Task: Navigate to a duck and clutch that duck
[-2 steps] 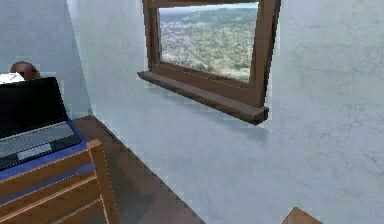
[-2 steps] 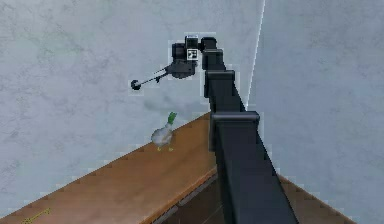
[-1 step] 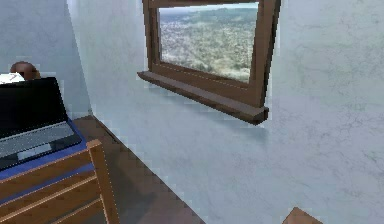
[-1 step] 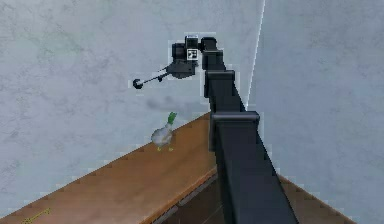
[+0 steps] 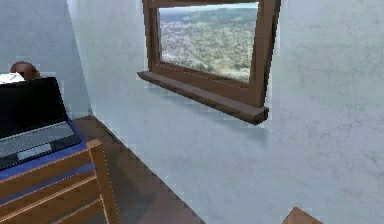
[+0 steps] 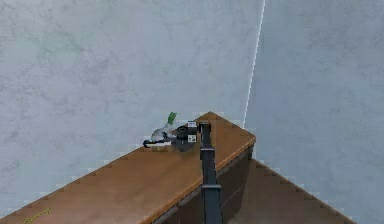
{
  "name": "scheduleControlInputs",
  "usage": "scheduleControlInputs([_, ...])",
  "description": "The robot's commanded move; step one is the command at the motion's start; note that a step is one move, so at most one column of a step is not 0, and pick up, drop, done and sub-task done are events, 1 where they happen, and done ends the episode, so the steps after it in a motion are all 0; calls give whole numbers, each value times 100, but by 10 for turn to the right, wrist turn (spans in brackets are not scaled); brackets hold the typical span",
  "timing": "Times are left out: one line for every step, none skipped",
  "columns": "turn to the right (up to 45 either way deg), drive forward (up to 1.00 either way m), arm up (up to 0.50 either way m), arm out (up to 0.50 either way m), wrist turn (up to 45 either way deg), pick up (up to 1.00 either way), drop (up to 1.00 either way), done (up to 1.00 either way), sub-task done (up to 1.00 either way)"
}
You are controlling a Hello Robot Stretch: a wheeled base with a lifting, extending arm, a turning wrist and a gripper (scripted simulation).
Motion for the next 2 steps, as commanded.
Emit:
scheduleControlInputs([0, 0, 0, 0, 0, 100, 0, 0, 0])
scheduleControlInputs([0, 0, 10, 0, 0, 0, 0, 0, 0])
